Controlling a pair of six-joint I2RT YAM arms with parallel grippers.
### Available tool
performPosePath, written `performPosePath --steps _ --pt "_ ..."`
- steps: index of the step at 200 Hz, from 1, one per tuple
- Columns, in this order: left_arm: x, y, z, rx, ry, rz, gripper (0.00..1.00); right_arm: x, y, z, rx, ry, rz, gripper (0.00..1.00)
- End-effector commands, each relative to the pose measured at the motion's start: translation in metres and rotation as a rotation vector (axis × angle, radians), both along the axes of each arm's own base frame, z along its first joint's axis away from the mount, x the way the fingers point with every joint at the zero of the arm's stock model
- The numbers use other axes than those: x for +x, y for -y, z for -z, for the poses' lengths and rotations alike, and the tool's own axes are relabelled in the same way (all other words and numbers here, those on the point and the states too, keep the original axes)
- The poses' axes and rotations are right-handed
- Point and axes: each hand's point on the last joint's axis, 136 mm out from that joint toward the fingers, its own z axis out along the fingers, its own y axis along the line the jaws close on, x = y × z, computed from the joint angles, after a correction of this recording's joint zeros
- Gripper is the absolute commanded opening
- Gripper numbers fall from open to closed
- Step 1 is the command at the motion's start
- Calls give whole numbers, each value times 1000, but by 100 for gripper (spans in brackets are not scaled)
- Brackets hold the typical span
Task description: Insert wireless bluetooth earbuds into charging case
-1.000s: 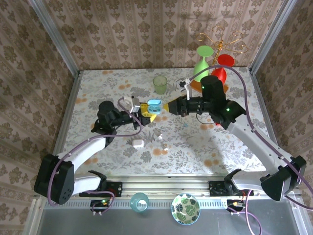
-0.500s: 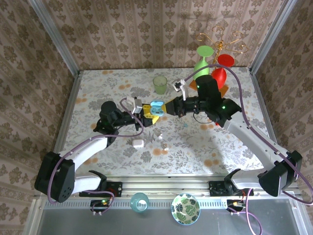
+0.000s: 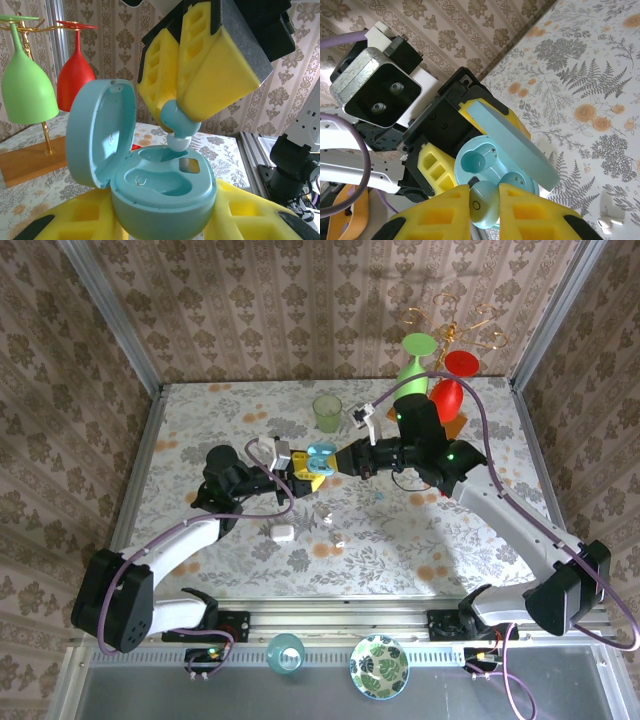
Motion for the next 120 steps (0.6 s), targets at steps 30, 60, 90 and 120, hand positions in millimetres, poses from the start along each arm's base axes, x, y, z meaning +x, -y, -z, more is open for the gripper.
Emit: performPosePath --steps 30,60,90,120 --pt "-2 2 -18 -33 54 17 26 -2 -1 14 -31 -34 -9 16" --pt "-3 2 -19 -34 55 17 26 0 0 17 -43 -40 6 19" --pt "-3 2 -19 -35 59 19 26 3 1 17 -53 -42 20 22" --pt "-3 2 -19 -35 58 19 26 4 0 18 -58 -49 22 23"
